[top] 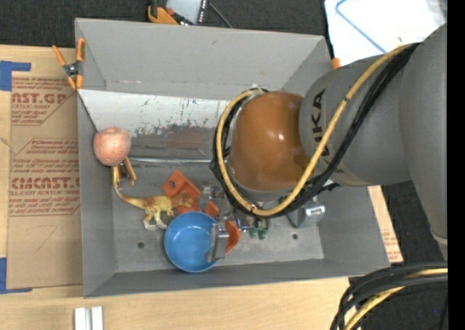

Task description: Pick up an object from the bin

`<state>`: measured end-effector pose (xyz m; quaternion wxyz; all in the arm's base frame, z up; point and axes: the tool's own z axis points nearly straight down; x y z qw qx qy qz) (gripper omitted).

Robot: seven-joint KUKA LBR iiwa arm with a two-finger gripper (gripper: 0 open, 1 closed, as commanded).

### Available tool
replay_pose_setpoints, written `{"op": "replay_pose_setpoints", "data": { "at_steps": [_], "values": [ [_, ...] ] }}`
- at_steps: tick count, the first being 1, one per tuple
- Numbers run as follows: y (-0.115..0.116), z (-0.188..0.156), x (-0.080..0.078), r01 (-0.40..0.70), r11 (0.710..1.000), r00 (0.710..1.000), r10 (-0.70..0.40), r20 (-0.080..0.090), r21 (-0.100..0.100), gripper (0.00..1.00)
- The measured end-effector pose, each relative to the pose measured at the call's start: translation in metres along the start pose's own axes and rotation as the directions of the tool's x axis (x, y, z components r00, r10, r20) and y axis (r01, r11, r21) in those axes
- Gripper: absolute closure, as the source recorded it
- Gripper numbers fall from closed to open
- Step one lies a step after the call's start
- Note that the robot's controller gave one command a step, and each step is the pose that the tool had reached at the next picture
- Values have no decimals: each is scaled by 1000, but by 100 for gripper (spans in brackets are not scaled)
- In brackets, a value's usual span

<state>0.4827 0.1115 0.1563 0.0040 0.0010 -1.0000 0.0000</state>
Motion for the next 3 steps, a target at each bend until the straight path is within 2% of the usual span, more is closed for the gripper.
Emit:
{"op": "replay_pose_setpoints", "data": {
  "at_steps": [1,2,3],
  "values": [
    [-1,-4,-2,-2,1000,1000,2,7,-1,0],
    [16,86,-99,151,989,988,-151,12,-1,0],
    [14,84,-92,92,996,996,-91,17,-4,0]
  ]
}}
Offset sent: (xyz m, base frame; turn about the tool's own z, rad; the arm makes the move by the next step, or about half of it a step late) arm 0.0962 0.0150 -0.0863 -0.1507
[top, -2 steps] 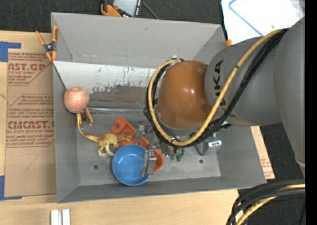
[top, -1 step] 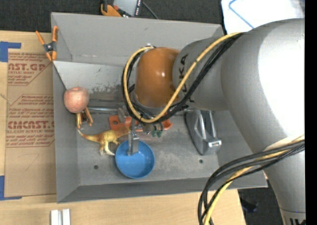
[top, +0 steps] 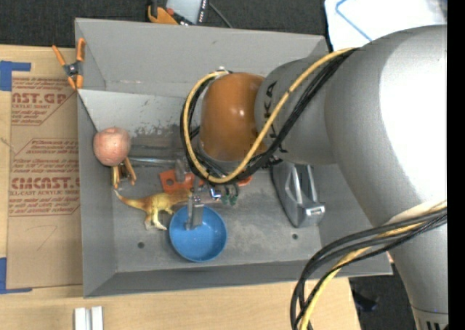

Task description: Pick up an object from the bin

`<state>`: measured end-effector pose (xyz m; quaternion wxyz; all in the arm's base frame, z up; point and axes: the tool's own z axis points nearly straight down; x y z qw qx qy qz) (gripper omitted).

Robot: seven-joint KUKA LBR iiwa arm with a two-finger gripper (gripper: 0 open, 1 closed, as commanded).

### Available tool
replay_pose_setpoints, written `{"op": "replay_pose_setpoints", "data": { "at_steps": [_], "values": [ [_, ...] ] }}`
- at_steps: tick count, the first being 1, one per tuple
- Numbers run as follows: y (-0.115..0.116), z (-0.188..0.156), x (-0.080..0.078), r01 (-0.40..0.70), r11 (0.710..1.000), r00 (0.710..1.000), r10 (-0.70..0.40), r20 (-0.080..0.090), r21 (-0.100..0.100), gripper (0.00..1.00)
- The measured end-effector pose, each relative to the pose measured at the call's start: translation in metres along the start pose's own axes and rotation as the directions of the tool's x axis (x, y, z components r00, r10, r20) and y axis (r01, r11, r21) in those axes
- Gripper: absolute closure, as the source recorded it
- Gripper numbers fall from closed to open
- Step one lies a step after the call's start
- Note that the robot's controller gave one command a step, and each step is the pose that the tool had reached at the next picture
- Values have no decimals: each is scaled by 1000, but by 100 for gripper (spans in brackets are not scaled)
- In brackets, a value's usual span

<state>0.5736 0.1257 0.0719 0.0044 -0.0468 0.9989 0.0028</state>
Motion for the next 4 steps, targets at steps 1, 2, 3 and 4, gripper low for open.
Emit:
{"op": "replay_pose_setpoints", "data": {
  "at_steps": [1,2,3,4],
  "values": [
    [2,-1,-8,52,999,999,-52,2,1,0],
    [1,-2,-3,7,1000,1000,-7,5,-2,0],
    [2,-5,-10,45,999,999,-45,12,0,100],
    [2,-5,-11,45,999,999,-45,12,0,100]
  ]
}}
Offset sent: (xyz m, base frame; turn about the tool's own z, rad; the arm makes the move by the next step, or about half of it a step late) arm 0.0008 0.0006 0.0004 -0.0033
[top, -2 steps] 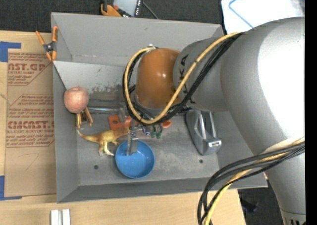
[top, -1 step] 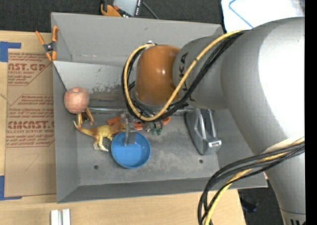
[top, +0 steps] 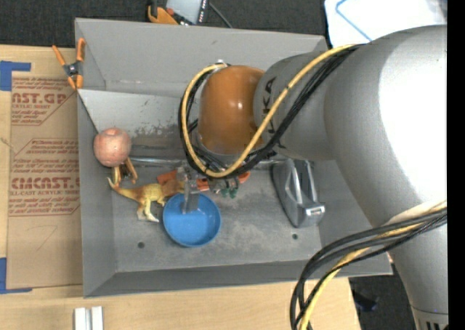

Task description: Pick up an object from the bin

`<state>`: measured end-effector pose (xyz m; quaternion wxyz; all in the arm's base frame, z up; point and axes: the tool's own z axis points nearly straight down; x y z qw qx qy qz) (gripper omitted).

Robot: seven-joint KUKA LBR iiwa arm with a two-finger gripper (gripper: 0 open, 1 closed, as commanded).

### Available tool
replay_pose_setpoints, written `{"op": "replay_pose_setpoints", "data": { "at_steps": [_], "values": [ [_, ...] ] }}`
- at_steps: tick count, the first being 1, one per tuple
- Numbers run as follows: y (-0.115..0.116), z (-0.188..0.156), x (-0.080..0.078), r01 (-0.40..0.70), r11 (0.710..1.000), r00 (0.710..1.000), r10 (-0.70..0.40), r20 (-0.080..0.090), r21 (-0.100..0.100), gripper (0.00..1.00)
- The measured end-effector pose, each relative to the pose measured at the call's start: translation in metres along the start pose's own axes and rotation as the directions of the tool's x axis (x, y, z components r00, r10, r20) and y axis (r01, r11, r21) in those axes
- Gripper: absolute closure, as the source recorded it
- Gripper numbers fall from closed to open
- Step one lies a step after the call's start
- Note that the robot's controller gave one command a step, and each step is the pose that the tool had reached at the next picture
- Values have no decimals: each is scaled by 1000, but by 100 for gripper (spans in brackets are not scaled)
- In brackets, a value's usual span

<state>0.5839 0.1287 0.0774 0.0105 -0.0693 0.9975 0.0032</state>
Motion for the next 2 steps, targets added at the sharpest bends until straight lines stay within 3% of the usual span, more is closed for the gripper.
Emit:
{"op": "replay_pose_setpoints", "data": {
  "at_steps": [2],
  "values": [
    [0,-28,0,0,1000,1000,0,-1,0,100]
  ]
}}
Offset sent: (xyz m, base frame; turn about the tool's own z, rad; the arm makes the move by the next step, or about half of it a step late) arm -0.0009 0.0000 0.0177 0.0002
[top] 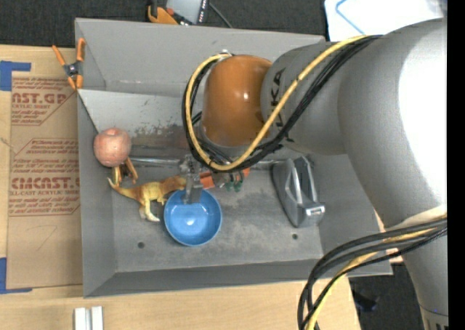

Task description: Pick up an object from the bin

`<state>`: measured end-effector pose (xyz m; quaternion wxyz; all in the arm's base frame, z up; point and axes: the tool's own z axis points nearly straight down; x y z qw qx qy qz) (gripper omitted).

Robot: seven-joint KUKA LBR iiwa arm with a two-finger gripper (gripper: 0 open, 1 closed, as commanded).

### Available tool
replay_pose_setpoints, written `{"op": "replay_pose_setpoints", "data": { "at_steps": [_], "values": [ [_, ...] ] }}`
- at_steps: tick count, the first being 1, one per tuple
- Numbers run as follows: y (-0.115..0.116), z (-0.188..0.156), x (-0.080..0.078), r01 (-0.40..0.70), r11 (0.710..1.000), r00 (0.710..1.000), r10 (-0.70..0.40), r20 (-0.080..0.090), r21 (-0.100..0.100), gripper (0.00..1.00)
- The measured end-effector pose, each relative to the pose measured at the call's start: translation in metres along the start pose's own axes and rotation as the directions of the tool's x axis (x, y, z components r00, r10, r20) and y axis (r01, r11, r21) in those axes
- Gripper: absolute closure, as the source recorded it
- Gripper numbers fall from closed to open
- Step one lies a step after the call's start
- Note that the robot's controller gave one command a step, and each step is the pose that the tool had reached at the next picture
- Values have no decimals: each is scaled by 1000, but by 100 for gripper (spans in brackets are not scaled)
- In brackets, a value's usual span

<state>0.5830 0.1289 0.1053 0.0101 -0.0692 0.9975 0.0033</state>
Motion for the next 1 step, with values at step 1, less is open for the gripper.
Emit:
{"op": "replay_pose_setpoints", "data": {
  "at_steps": [1],
  "values": [
    [0,-33,2,0,1000,1000,0,-11,1,100]
  ]
}}
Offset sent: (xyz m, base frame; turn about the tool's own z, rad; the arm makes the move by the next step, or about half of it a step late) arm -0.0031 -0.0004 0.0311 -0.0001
